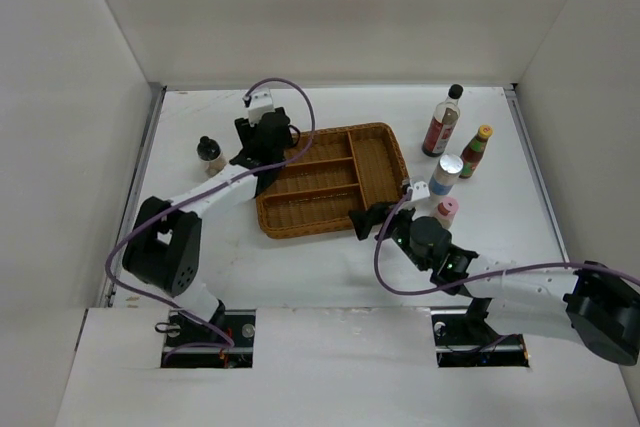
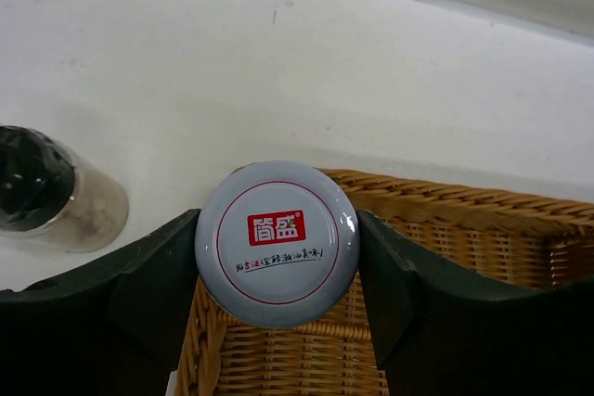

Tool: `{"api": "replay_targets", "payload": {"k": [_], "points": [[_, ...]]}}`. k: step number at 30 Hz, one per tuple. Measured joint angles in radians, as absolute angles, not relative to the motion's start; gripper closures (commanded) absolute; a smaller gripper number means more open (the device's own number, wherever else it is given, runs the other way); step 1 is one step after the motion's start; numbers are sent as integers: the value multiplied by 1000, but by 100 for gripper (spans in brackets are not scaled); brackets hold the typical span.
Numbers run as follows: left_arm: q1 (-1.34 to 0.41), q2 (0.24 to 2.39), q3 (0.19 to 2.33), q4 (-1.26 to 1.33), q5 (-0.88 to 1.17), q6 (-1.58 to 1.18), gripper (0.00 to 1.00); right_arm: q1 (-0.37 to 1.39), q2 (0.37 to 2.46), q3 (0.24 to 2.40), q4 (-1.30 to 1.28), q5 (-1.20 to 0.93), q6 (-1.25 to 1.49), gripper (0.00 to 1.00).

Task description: Organize the condiment bottles

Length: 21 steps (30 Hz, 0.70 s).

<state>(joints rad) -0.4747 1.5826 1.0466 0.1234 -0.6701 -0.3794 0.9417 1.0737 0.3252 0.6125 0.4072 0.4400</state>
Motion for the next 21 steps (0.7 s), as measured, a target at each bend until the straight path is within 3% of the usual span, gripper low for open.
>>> {"api": "replay_targets", "payload": {"k": [5, 9, 11, 14, 16, 21], "points": [[-480, 1655, 1055, 128, -656, -377, 66, 939, 1068, 323, 612, 407, 442, 4], [-481, 1728, 1055, 147, -647, -378, 56, 937, 1065, 318, 612, 407, 445, 3], [-481, 1767, 1055, 167, -655, -377, 49, 937, 1065, 318, 612, 407, 445, 3], [-485, 1775, 1054, 206, -661, -380, 23, 934, 1064, 316, 612, 407, 445, 1], [-485, 1775, 1052, 228, -659, -388, 11, 928, 1065, 316, 613, 406, 446, 0], [-485, 1701, 1002, 250, -657, -395, 5, 922, 1068, 316, 613, 406, 446, 0]]}}
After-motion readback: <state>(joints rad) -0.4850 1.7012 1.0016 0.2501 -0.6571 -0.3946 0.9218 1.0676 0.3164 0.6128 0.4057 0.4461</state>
